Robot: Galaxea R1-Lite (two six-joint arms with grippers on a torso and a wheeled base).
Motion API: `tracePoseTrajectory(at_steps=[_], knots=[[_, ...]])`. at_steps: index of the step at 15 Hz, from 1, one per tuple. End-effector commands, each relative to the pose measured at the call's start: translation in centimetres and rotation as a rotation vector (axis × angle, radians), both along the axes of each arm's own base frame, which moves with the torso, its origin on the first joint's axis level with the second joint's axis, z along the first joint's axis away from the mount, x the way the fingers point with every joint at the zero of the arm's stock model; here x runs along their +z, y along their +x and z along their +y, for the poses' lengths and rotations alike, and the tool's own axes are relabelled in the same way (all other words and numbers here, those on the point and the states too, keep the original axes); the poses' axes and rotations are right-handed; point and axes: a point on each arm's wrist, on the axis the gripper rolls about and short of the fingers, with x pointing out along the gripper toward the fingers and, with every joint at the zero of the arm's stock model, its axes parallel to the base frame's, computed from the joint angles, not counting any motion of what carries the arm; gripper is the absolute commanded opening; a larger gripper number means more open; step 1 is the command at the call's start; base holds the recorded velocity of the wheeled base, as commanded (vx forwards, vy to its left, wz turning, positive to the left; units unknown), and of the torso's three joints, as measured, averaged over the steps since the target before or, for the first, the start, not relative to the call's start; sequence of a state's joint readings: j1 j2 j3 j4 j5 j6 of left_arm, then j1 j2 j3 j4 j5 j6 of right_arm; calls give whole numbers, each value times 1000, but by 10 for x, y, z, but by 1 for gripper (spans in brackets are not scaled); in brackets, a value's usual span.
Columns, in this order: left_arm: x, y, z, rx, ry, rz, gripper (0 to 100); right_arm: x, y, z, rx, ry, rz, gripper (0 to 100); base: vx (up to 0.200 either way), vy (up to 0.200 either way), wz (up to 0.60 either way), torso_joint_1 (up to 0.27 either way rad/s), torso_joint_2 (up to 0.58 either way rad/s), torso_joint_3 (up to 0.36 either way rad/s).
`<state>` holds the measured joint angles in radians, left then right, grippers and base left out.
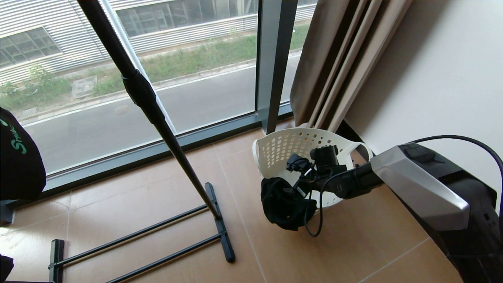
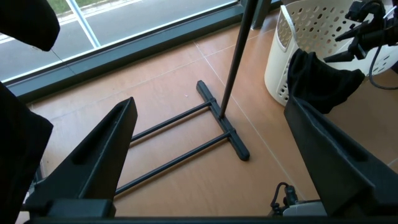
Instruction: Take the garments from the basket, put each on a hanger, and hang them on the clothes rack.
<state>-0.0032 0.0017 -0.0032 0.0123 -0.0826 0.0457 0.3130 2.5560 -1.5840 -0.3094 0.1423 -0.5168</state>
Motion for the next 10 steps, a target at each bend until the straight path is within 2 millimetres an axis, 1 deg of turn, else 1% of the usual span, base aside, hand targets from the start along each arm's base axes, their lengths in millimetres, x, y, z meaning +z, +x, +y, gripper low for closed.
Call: tracePoseTrajectory(at_steps=[1, 4, 6, 9, 10], knots=[[0, 0, 0, 0, 0, 1, 100, -2, 5, 2, 1, 3, -12, 100, 0, 0, 0, 0, 0, 0], [0, 0, 0, 1, -1, 2, 100, -10, 12, 4, 4, 1, -20, 100, 0, 0, 0, 0, 0, 0], [0, 0, 0, 1, -1, 2, 100, -13, 12, 4, 5, -1, -16, 100, 0, 0, 0, 0, 0, 0], [0, 0, 0, 0, 0, 0, 100, -11, 13, 2, 2, 0, -19, 100, 0, 0, 0, 0, 0, 0], [0, 0, 0, 0, 0, 1, 100, -15, 14, 3, 2, -1, -17, 100, 0, 0, 0, 0, 0, 0]])
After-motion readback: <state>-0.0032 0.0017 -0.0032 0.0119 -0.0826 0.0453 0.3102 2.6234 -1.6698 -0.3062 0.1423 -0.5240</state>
